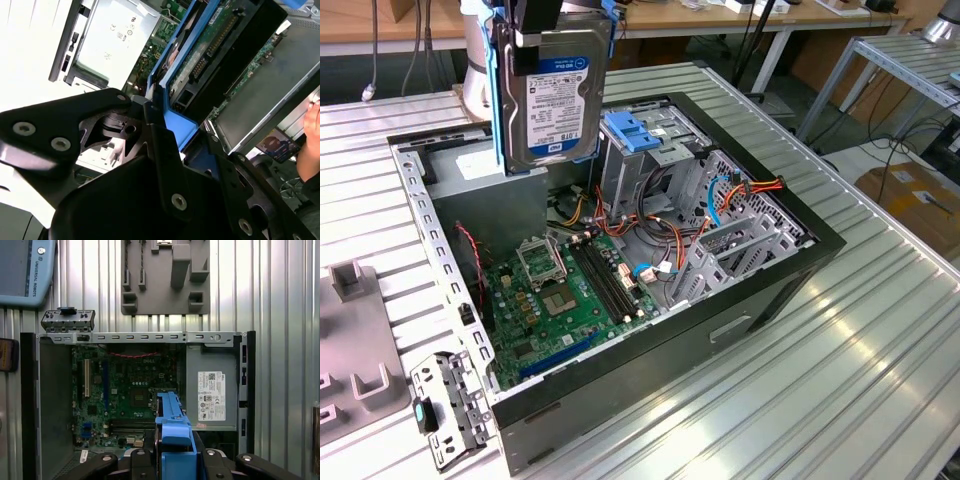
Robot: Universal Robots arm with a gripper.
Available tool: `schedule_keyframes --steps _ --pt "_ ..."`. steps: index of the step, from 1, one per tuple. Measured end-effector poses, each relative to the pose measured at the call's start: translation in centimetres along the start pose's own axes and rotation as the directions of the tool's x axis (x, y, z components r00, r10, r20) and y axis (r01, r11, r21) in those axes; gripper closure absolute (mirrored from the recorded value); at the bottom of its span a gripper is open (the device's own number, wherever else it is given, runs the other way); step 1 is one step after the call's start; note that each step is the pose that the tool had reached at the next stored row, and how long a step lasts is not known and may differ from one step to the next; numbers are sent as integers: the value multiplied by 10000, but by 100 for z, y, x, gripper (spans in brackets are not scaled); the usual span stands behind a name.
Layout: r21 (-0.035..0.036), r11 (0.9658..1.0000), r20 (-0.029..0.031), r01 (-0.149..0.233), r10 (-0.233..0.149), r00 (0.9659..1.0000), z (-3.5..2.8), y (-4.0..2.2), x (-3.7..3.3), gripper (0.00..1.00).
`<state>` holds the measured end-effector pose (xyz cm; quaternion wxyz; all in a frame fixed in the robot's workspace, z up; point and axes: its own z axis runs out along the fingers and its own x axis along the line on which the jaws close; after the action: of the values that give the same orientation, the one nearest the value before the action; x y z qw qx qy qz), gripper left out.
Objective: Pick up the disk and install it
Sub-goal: 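Insert the disk into the insertion slot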
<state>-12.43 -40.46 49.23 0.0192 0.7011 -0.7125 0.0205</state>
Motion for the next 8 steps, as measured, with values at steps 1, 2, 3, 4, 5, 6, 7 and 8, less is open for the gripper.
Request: schedule_keyframes --steps 1,2,3,4,5,6,7,8 --pt "0 10000 0 0 0 10000 0 0 3 63" --pt "0 10000 0 -1 1 10000 1 0 6 63" --pt "0 10000 1 0 0 10000 1 0 9 63" --pt "0 10000 0 0 0 10000 1 0 13 63" --pt "0 10000 0 0 0 10000 1 0 16 63" --pt "0 10000 0 0 0 10000 1 0 19 63" --pt "0 10000 0 0 0 10000 1 -1 24 63" --pt "0 10000 0 0 0 10000 2 -1 33 63"
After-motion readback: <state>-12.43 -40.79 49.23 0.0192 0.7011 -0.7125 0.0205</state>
